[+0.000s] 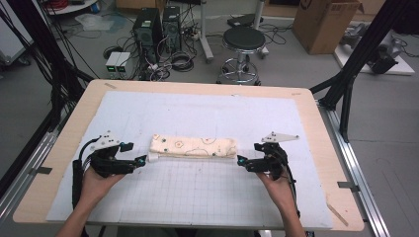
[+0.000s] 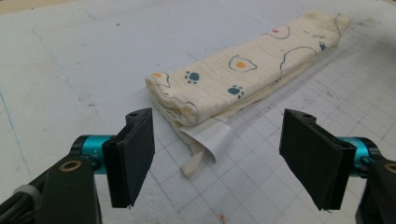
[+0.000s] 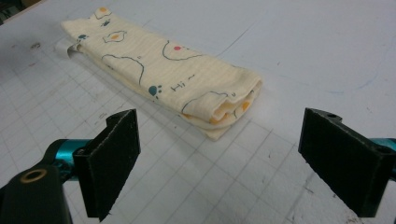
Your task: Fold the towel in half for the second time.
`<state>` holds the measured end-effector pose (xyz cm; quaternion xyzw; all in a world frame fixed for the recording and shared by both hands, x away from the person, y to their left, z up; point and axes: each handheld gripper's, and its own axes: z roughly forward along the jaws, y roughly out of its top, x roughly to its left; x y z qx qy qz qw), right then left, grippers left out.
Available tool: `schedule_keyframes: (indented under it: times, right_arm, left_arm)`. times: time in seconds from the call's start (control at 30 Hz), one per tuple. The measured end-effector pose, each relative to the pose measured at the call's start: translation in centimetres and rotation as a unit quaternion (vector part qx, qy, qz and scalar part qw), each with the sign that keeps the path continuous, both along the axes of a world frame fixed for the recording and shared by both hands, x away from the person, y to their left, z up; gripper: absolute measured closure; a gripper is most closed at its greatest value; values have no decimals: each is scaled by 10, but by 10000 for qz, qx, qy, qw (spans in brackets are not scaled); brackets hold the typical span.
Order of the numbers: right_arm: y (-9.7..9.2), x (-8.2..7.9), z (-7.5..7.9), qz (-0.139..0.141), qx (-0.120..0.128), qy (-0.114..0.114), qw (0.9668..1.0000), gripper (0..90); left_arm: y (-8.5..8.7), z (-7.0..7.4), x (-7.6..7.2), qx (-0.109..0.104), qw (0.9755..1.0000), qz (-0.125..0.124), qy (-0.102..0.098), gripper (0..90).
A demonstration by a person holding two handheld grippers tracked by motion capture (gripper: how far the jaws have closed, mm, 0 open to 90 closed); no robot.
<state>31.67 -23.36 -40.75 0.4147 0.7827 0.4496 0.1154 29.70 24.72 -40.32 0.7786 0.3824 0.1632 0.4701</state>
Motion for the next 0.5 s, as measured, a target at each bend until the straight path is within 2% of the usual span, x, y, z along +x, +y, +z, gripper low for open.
schedule_keyframes:
  times: [0.5]
  right_arm:
    - [-10, -19, -2, 8, -2, -38, 10000, 118]
  left_arm:
    - [10, -3, -19, -116, 9999, 74, -33, 260]
